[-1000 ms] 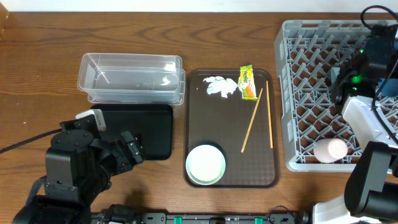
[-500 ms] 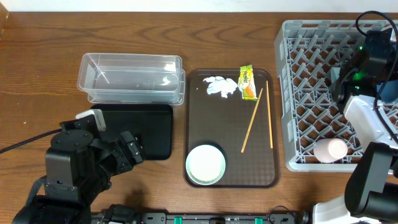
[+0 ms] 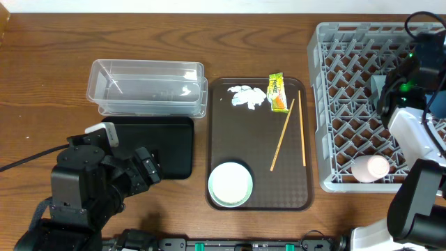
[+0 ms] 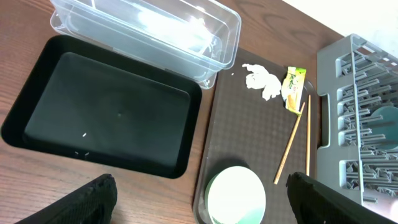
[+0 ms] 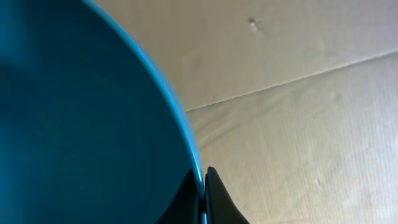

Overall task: Sort waste into correct bins and load items into the dishwasher rack
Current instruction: 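Lift the blue bowl and set it upright in the dish rack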

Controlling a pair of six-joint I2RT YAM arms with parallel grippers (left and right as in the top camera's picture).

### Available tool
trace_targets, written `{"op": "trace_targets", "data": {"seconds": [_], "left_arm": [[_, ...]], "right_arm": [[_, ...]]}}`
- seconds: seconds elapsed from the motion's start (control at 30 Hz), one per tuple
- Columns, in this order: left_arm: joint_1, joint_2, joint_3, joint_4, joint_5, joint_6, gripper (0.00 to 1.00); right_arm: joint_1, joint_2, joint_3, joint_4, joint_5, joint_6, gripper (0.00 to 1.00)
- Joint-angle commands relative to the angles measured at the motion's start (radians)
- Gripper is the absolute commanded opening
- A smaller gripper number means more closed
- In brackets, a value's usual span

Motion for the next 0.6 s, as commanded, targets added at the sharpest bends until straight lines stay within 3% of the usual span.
{"op": "trace_targets", "data": {"seconds": [0.0,0.1,0.3,0.43,0.57], "left_arm": [[0.004,-0.002,0.013,-0.002,-0.012,-0.002,0.90],[0.004,-0.002,0.013,-0.002,-0.012,-0.002,0.89],[0.004,-0.002,0.013,-0.002,-0.012,-0.002,0.89],[0.004,-0.002,0.013,-0.002,-0.012,-0.002,0.89],[0.004,-0.002,0.013,-0.002,-0.012,-0.002,0.90]], "right_arm": [[-0.012,0.003,-0.002,-0.036,-0.014,0.056,0.01],[-0.007,0.003,-0.002,-0.086,-0.023,0.085,0.07],[0.035,0.003,-0.002,-0.116,-0.031,0.128,0.66],[0.077,0.003,-0.002,-0.111,0.017,0.129,0.84],[0.111,-0.002,-0.002,-0.112,0.048,0.159,0.86]]}}
